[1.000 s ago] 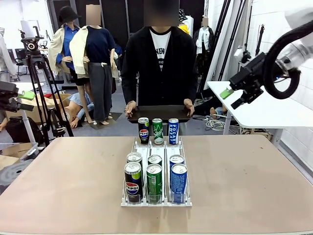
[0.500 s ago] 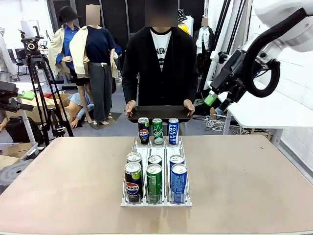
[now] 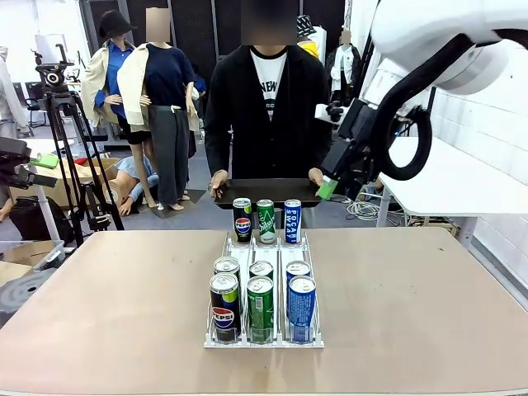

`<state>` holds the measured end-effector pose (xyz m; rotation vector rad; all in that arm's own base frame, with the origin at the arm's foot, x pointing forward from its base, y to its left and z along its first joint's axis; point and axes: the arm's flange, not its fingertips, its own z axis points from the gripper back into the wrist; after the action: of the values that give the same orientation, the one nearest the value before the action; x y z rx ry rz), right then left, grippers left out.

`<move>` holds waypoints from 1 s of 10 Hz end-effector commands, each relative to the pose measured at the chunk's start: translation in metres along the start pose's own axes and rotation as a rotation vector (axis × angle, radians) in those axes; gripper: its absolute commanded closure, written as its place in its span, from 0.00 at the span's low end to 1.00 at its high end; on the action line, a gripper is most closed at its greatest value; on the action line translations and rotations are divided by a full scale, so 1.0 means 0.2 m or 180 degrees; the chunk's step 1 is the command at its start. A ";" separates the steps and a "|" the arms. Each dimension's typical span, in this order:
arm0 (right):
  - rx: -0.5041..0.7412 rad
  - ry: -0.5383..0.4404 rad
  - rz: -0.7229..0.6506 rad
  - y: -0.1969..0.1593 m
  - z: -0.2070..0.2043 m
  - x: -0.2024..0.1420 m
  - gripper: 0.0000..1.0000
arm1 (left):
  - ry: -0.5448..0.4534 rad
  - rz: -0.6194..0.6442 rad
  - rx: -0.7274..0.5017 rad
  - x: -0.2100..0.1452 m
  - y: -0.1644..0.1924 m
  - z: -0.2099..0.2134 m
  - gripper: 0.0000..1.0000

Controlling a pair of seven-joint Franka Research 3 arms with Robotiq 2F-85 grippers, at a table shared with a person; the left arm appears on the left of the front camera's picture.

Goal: Retrieve and hand over the desired beverage to the person.
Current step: Pick up a can of the same type that the person held from the Automatic Can Dispenser.

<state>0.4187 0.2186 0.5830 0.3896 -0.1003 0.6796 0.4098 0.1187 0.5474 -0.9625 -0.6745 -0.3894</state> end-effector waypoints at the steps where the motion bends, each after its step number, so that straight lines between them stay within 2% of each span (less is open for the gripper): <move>1: -0.0256 0.0088 -0.0118 0.05 -0.09 0.05 0.00 | -0.0032 0.0016 -0.0046 0.00 -0.01 0.00 0.00; 7: -0.0719 0.0282 -0.0255 0.20 -0.42 0.07 0.00 | -0.0032 0.0016 -0.0046 0.00 -0.01 0.00 0.00; 10: -0.0827 0.0250 -0.0312 0.24 -0.56 0.02 0.00 | -0.0032 0.0016 -0.0046 0.00 -0.01 0.00 0.00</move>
<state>0.3912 0.2950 0.5064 0.1482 -0.0633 0.6089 0.4098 0.1186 0.5475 -0.9623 -0.6742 -0.3896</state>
